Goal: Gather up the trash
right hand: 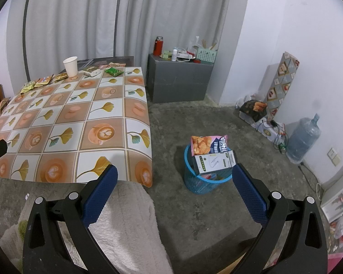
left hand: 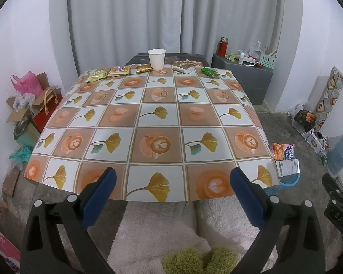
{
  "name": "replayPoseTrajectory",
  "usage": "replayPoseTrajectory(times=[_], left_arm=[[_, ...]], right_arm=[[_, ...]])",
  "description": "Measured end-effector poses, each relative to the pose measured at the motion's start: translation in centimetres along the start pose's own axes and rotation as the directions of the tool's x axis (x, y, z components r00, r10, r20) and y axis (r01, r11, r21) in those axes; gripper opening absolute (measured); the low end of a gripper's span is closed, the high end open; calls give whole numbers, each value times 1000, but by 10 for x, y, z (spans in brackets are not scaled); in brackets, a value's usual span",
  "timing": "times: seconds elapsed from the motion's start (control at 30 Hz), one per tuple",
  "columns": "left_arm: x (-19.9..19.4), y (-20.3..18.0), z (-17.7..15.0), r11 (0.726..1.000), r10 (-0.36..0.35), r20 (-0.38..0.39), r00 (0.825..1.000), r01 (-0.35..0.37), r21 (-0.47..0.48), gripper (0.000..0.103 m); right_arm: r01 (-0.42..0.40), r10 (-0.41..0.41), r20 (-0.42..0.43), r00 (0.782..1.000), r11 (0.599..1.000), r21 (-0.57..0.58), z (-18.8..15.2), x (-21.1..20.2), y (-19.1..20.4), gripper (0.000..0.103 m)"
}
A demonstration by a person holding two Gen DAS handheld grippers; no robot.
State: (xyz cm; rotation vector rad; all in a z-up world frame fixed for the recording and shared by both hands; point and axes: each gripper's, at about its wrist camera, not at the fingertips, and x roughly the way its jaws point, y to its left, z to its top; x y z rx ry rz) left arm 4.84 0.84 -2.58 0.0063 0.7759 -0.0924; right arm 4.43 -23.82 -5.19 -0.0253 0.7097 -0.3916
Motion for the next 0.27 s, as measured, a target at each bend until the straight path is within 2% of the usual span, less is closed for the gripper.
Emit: replayPoseTrajectory(times=[0.27], left_arm=[[1, 0, -2, 1000, 2, -2, 1000, -2, -2, 97]], right_arm=[[1, -1, -1, 1000, 1000, 2, 0, 0, 0, 96]])
